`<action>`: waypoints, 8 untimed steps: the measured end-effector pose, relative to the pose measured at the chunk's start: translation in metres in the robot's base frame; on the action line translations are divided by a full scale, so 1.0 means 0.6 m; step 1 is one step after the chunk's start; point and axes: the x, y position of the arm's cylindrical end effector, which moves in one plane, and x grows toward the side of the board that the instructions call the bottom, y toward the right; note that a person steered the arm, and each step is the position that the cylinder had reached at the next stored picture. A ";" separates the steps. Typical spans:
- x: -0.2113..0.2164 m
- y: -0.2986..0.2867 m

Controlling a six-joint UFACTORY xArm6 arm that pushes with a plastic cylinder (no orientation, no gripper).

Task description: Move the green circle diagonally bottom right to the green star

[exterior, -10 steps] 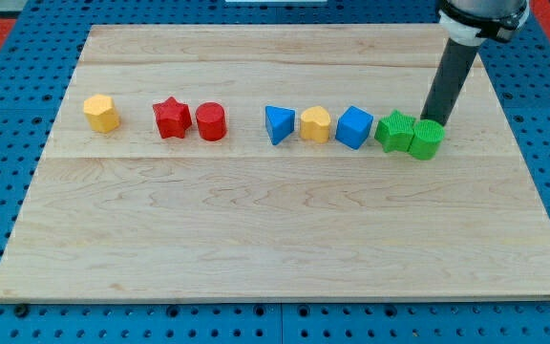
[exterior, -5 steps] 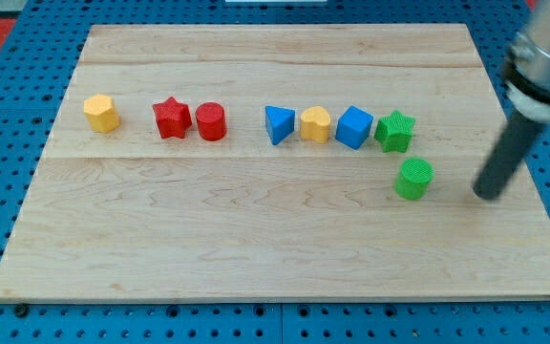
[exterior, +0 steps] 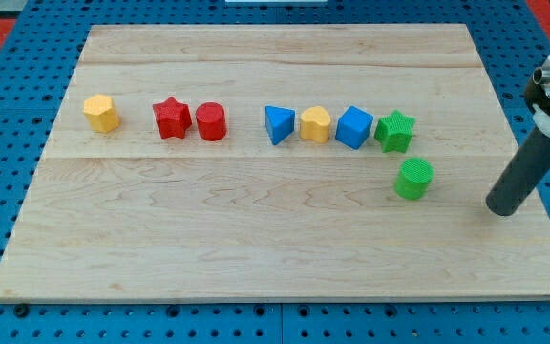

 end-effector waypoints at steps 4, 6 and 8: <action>-0.085 -0.343; -0.017 -0.202; -0.052 -0.162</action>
